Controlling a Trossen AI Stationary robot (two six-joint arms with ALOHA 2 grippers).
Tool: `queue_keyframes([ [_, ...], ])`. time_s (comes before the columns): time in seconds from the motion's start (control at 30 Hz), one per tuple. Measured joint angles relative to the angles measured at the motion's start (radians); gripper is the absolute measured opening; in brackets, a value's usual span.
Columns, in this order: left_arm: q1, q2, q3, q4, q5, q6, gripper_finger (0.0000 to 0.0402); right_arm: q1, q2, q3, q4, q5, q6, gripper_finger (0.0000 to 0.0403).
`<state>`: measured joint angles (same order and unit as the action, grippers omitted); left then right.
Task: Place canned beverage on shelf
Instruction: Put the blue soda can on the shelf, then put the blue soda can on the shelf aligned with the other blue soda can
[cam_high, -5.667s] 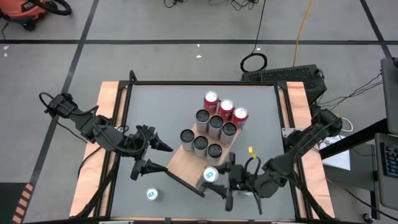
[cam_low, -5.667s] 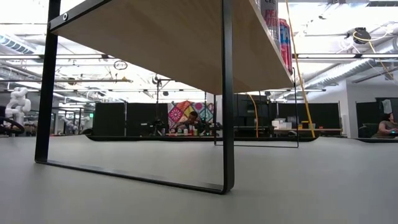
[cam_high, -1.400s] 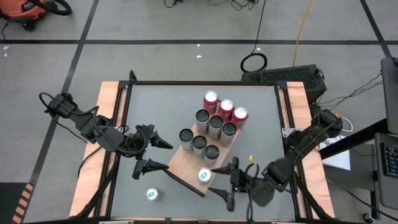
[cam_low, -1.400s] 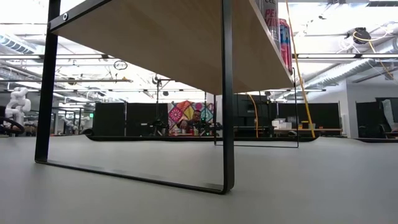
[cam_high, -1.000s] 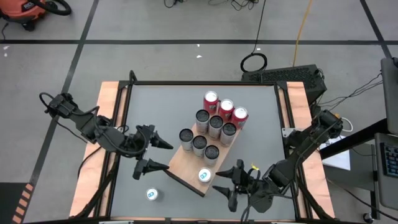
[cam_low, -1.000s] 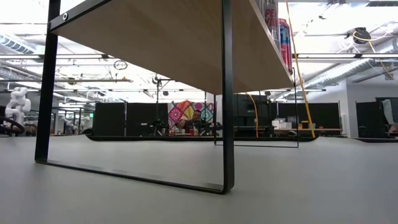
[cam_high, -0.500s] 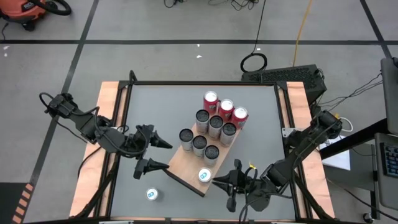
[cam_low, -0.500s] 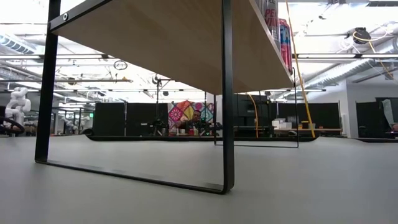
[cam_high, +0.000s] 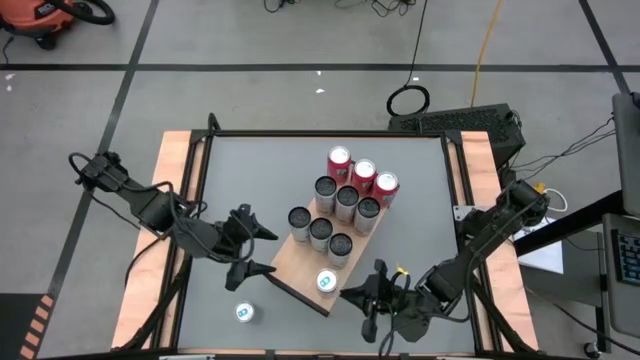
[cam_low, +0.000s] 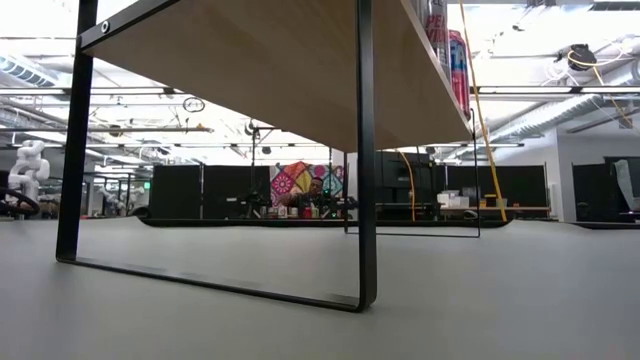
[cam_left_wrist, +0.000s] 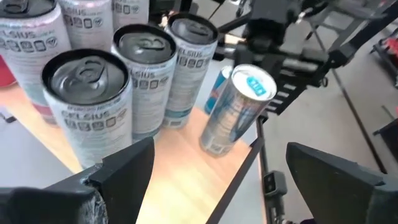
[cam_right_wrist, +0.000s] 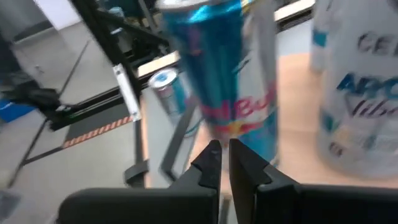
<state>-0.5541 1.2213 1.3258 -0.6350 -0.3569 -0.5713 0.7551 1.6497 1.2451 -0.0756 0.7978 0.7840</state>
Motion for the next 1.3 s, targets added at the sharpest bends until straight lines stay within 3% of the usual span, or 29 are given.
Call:
queue_keyframes([
  [0.33,0.0,0.001,0.0,-0.009,0.037,-0.002,0.0334,0.062,0.0,0.128,-0.102,-0.046,0.068,0.0004],
  [0.53,-0.008,0.001,0.0,-0.009,0.046,-0.003,0.0329,0.056,-0.001,0.4,-0.643,-0.136,0.322,0.0004],
  [0.67,-0.012,0.003,0.0,-0.009,0.05,-0.003,0.0329,0.022,-0.003,0.561,-0.96,-0.315,0.43,0.0004],
  [0.8,-0.012,0.004,0.0,-0.01,0.068,-0.007,0.0329,-0.01,-0.003,0.624,-1.174,-0.52,0.497,0.0017],
  [0.97,-0.024,0.004,0.0,-0.01,0.07,-0.044,0.0329,-0.016,-0.003,0.61,-1.261,-0.67,0.455,0.007],
  [1.3,-0.098,0.004,0.0,-0.01,0.062,-0.053,0.0328,0.001,-0.002,0.478,-1.145,-0.673,0.408,0.0244],
])
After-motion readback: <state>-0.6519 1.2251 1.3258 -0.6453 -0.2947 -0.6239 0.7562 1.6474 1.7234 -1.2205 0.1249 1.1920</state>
